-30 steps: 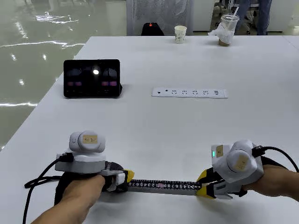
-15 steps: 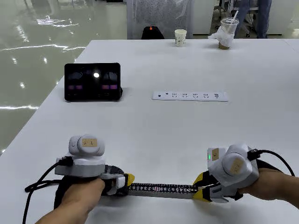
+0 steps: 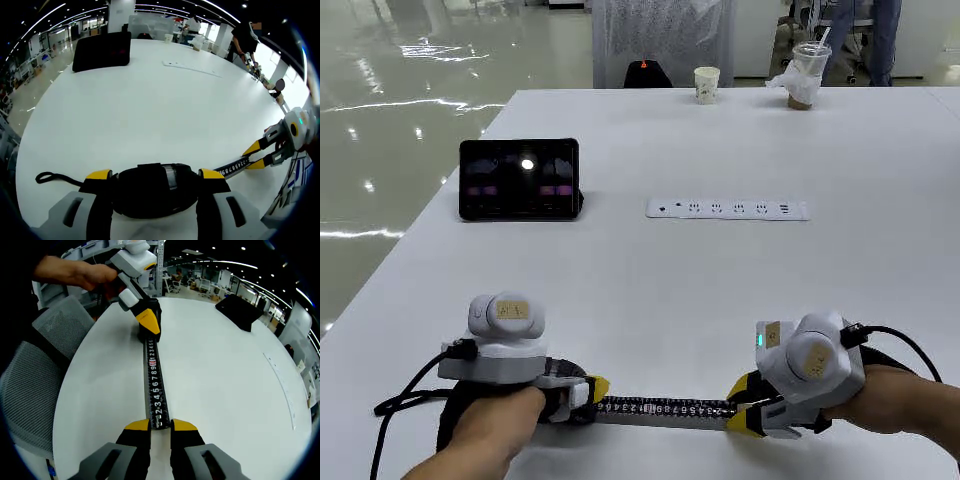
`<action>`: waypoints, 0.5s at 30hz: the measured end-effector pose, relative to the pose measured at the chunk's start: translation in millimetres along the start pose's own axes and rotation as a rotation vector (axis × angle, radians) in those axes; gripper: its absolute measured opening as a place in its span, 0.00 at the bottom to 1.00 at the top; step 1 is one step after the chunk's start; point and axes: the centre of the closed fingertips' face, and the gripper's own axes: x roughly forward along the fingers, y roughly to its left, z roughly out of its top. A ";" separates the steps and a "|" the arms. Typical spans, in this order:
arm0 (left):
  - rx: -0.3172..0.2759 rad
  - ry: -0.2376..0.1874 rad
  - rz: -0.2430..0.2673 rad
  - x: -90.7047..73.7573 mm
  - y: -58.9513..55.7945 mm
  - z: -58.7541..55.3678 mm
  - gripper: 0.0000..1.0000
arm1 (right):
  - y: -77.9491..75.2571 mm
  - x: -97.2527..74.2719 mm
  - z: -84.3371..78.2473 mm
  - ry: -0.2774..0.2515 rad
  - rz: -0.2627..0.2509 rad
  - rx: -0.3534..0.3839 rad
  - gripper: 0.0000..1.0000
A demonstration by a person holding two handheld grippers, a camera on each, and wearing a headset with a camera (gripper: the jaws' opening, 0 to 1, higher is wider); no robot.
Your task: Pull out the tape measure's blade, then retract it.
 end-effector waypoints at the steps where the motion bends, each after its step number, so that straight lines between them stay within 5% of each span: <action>1: 0.000 0.000 0.000 0.0 -0.1 -0.1 0.63 | 0.1 0.3 0.2 0.001 0.001 -0.001 0.11; 15: -0.003 0.001 -0.003 -0.9 -0.2 -0.3 0.63 | 1.4 9.4 13.3 -0.021 0.009 0.002 0.11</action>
